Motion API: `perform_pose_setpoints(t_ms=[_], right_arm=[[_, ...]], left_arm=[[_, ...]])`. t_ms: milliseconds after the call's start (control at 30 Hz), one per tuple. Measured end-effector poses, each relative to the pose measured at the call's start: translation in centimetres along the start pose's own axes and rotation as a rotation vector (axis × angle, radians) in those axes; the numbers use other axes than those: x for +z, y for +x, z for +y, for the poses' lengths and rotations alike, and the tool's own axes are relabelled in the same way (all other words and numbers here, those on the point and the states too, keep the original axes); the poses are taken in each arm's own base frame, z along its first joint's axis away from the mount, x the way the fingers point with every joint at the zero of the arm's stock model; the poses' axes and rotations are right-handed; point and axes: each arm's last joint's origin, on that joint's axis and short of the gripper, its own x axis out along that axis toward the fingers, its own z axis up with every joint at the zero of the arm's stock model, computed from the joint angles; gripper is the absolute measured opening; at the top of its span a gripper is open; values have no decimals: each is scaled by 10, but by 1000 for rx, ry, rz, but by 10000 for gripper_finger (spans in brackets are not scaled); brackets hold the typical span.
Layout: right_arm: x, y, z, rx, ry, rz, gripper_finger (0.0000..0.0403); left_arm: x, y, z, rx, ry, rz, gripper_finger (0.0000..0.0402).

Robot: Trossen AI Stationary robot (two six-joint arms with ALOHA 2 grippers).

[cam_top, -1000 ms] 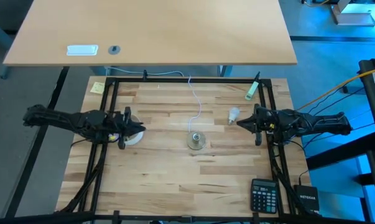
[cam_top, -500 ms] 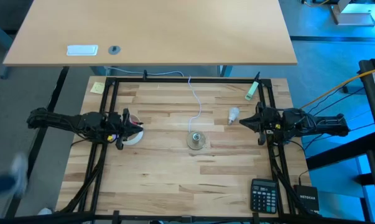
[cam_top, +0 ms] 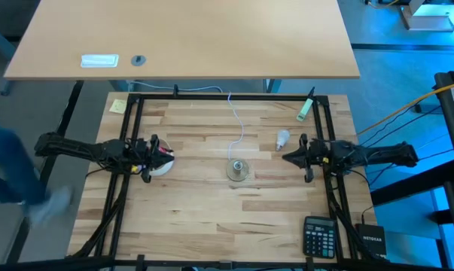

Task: Screw lightbulb
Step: Return to Home Position

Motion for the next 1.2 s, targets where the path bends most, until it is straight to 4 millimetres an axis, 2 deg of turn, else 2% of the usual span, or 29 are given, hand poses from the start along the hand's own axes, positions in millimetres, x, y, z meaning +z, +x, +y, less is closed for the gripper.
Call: perform_pose_setpoints(t_ms=[133, 400, 1200], right_arm=[[-11, 1, -2, -7, 47, -16, 21], [-11, 0, -2, -1, 56, -29, 21], [-13, 1, -2, 22, 56, -13, 21]], left_arm=[[1, -1, 0, -1, 39, -7, 3], [2, -3, 0, -4, 75, -24, 3], [-11, -4, 3, 30, 78, 121, 7]])
